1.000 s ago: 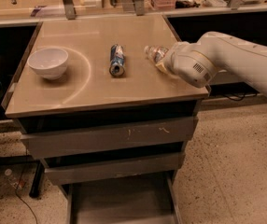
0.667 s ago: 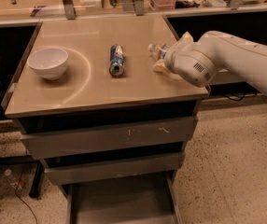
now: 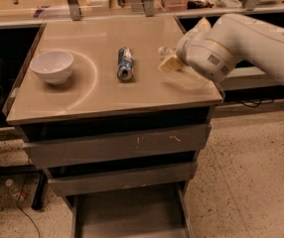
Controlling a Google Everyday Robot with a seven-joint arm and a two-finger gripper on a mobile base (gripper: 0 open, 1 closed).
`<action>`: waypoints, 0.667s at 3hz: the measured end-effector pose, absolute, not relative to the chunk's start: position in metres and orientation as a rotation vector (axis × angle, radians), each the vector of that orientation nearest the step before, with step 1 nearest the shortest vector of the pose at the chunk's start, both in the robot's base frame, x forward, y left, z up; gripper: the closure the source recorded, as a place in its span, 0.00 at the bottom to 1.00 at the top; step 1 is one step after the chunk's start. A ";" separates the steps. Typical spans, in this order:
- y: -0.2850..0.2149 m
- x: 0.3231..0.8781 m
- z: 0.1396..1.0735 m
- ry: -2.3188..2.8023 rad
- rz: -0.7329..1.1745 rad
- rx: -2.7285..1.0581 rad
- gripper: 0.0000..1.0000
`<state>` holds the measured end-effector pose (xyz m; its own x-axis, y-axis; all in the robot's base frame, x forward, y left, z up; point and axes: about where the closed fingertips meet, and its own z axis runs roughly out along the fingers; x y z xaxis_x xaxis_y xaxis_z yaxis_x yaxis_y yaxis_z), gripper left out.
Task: Pick water bottle from bottom drawer and place on counter
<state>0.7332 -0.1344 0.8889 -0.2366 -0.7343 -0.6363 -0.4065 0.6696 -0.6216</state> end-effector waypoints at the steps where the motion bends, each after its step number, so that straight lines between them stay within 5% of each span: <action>1: -0.140 0.687 0.972 1.802 -0.531 -0.812 0.00; 2: -0.128 0.625 1.039 1.716 -0.671 -0.727 0.00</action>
Offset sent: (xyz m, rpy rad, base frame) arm -0.2133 -0.0275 0.3064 -0.3621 -0.6528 -0.4782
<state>0.6252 -0.1275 1.0388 -0.2103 -0.7554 -0.6206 -0.1346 0.6511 -0.7470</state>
